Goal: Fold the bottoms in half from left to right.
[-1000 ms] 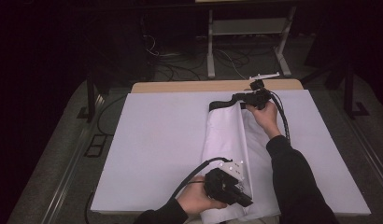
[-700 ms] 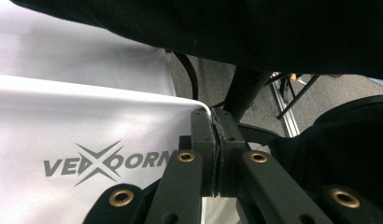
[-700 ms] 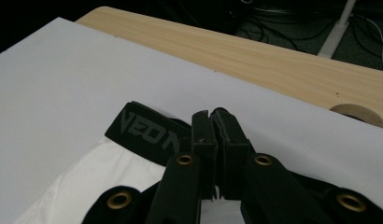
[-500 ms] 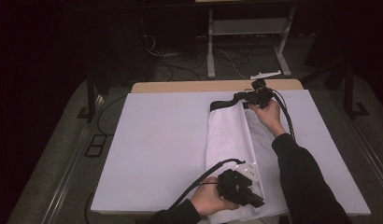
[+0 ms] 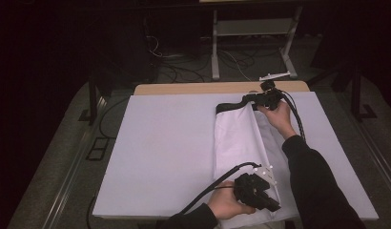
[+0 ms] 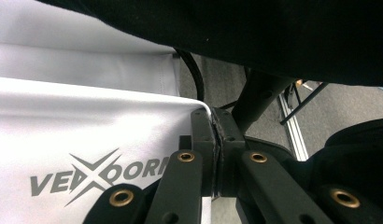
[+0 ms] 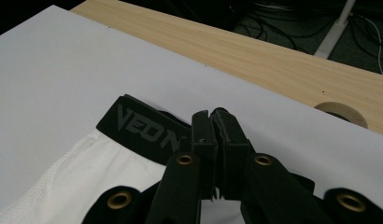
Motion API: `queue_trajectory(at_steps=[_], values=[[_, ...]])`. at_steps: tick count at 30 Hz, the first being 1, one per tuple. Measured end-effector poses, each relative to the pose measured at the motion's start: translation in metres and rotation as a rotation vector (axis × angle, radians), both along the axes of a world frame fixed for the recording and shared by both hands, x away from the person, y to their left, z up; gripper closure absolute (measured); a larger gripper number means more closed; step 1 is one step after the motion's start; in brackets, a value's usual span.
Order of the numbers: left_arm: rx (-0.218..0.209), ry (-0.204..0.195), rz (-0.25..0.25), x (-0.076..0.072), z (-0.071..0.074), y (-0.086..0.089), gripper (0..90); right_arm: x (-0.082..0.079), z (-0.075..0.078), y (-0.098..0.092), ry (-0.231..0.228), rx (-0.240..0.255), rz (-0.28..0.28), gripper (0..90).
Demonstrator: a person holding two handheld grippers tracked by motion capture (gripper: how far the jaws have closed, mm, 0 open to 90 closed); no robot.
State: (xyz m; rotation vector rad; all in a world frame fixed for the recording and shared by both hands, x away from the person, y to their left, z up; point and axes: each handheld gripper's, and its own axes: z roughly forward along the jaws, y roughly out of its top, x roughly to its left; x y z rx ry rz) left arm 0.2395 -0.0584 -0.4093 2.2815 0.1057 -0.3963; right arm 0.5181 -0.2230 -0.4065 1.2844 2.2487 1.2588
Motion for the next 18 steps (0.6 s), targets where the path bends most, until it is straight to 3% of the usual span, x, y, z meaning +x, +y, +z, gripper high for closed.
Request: queue_trajectory(at_steps=[18], values=[[-0.031, 0.023, 0.023, 0.005, -0.008, -0.03, 87.5, -0.003, 0.007, -0.023, -0.009, -0.007, 0.004, 86.2]])
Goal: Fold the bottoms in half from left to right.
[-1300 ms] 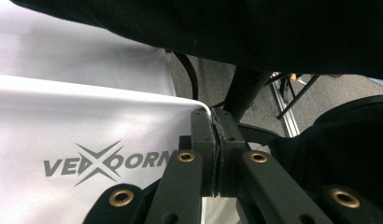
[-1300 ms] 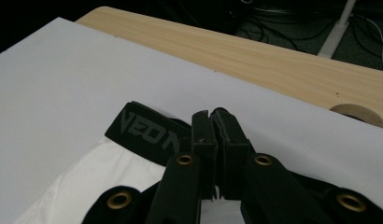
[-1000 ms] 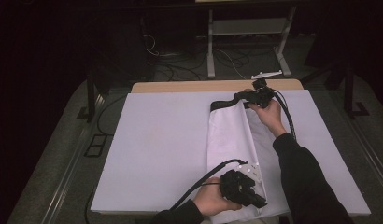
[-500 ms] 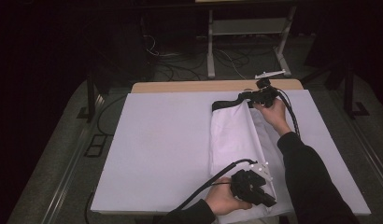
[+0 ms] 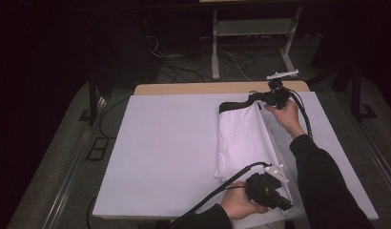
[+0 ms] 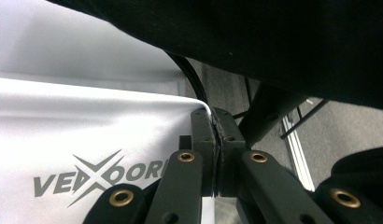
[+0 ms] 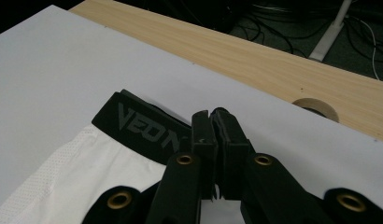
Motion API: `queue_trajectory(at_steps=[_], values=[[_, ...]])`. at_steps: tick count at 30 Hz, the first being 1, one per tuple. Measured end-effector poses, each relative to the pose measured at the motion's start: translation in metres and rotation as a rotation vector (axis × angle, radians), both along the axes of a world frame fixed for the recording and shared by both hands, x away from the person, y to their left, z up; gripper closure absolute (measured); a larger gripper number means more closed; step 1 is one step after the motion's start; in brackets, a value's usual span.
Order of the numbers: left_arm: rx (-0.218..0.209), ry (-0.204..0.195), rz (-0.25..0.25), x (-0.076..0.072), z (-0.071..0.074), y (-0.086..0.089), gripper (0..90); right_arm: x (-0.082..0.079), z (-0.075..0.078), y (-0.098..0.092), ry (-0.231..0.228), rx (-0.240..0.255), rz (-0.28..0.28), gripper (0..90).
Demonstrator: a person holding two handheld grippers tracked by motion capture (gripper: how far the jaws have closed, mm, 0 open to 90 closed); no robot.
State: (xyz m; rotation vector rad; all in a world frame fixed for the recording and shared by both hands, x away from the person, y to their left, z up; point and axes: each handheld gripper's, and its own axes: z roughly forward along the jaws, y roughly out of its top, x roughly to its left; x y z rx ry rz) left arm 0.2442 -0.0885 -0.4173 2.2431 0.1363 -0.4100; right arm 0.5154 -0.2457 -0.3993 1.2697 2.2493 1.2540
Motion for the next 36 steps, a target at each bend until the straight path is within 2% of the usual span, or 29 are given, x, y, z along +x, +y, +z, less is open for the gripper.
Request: queue_trajectory(at_steps=[9, 14, 28, 31, 33, 34, 35, 36], values=[[0.024, 0.011, 0.01, 0.005, -0.007, -0.023, 87.5, 0.002, -0.005, -0.011, 0.015, 0.0, -0.007, 86.2], [0.03, 0.025, 0.034, 0.009, -0.012, -0.031, 87.5, 0.003, -0.007, -0.014, 0.017, -0.001, -0.006, 86.2], [0.047, 0.05, 0.041, 0.016, -0.024, -0.046, 87.4, 0.004, -0.013, -0.018, 0.028, -0.005, -0.006, 86.2], [0.043, 0.061, 0.041, 0.017, -0.027, -0.047, 87.3, 0.004, -0.014, -0.019, 0.032, -0.011, -0.009, 86.2], [0.038, 0.083, 0.04, 0.019, -0.03, -0.048, 85.7, 0.005, -0.015, -0.021, 0.037, -0.009, -0.012, 86.0], [0.028, 0.1, 0.04, 0.02, -0.03, -0.048, 79.1, 0.005, -0.015, -0.022, 0.044, -0.005, -0.015, 84.1], [0.01, 0.124, 0.043, 0.021, -0.031, -0.048, 77.0, 0.006, -0.016, -0.023, 0.052, 0.012, -0.016, 79.0], [0.0, 0.132, 0.046, 0.022, -0.031, -0.047, 73.6, 0.006, -0.017, -0.024, 0.071, 0.032, -0.023, 72.0]])
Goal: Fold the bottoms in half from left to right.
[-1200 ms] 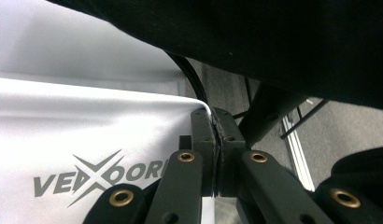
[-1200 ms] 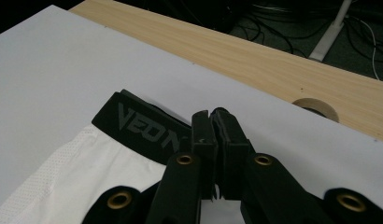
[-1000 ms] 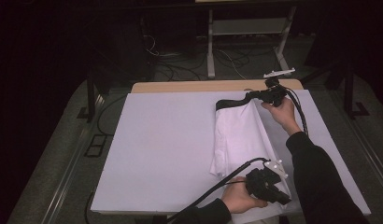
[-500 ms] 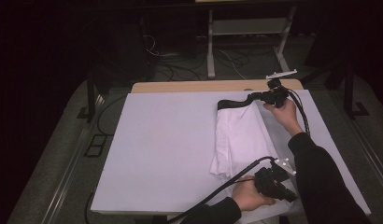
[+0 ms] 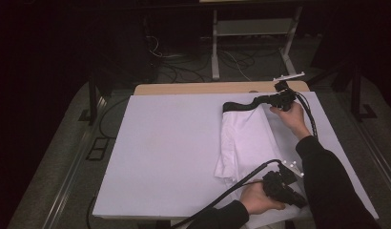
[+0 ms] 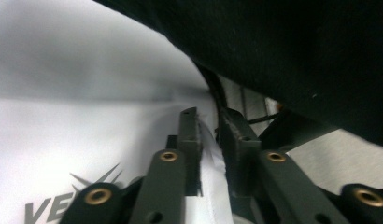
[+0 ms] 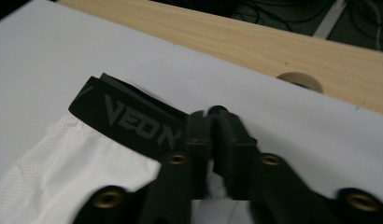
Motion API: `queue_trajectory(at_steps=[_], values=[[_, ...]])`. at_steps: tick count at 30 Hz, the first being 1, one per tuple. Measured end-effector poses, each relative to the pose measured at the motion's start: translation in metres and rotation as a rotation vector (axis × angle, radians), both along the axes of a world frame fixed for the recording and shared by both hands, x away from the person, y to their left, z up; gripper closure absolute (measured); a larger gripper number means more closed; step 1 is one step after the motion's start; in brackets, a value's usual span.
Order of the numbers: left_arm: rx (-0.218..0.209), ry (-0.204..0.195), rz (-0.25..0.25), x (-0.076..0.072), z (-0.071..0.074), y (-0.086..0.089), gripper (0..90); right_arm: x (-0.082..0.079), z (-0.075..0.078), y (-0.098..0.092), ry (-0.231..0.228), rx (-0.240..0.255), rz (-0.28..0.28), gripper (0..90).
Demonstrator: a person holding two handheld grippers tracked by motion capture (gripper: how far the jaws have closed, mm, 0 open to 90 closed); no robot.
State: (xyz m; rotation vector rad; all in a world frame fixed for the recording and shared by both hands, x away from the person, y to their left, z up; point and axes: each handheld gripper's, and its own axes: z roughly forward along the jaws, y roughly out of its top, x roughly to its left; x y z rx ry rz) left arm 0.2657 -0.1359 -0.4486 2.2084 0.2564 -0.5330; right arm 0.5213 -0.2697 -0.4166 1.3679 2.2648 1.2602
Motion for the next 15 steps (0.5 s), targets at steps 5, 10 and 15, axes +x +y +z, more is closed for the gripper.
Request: queue_trajectory(at_steps=[5, 10, 15], values=[[-0.004, -0.085, 0.087, -0.004, 0.003, 0.007, 38.7, -0.008, -0.002, -0.002, -0.014, 0.008, 0.0, 45.8], [-0.005, -0.113, 0.112, -0.004, 0.007, 0.018, 19.9, -0.016, -0.003, -0.006, -0.019, 0.042, 0.013, 23.4], [-0.008, -0.127, 0.139, 0.003, 0.012, 0.032, 4.3, -0.027, -0.002, -0.007, -0.039, 0.052, 0.016, 5.7]])
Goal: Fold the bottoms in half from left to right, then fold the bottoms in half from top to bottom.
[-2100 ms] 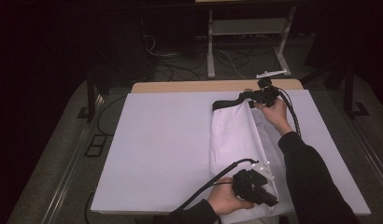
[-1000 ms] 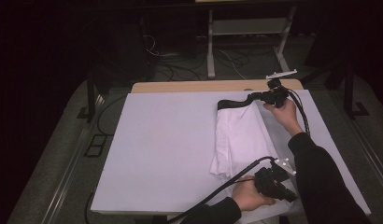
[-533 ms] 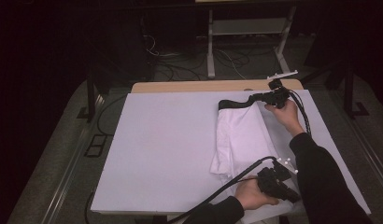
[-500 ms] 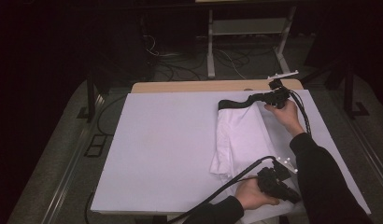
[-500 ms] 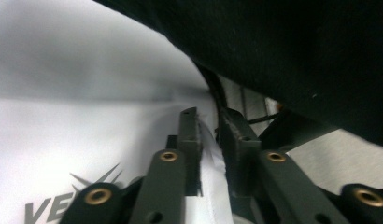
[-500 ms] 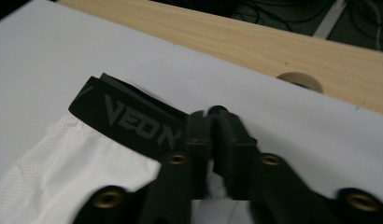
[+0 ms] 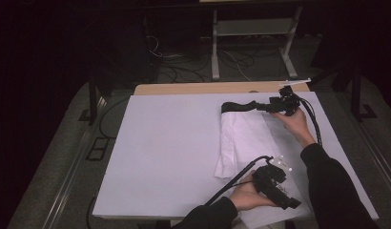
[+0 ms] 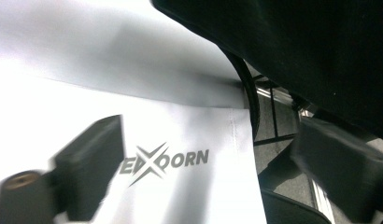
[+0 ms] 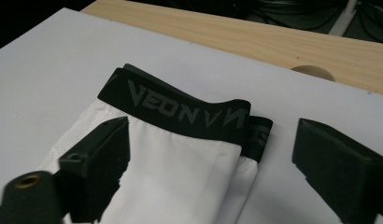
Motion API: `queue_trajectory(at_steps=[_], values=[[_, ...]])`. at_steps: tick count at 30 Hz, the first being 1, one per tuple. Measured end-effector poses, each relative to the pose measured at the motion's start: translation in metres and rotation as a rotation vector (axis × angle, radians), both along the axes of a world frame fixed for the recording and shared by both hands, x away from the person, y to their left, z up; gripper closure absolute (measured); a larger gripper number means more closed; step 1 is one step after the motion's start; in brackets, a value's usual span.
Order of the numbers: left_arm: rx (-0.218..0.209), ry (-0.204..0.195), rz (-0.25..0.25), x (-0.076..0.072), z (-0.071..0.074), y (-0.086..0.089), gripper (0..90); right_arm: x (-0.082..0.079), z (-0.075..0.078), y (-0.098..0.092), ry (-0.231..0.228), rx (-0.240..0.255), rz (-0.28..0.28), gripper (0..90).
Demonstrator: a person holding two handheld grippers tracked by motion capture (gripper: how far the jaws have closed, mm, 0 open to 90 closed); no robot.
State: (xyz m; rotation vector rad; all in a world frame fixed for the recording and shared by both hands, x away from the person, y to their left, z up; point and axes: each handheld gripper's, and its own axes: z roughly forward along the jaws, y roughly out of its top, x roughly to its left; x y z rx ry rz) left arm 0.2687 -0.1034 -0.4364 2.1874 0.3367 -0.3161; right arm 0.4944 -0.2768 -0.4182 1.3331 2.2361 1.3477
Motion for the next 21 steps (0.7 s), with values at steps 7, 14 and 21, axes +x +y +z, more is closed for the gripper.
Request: queue_trajectory(at_steps=[7, 14, 21], values=[[-0.009, -0.049, 0.036, 0.008, 0.012, 0.019, 0.0, -0.011, 0.004, -0.004, -0.021, 0.029, -0.011, 0.0], [-0.023, -0.07, 0.11, 0.023, 0.021, 0.046, 0.0, -0.02, 0.002, -0.002, -0.009, 0.015, -0.019, 0.0], [-0.04, -0.102, 0.172, 0.041, 0.028, 0.071, 0.0, -0.022, 0.0, -0.004, -0.001, 0.012, -0.028, 0.0]])
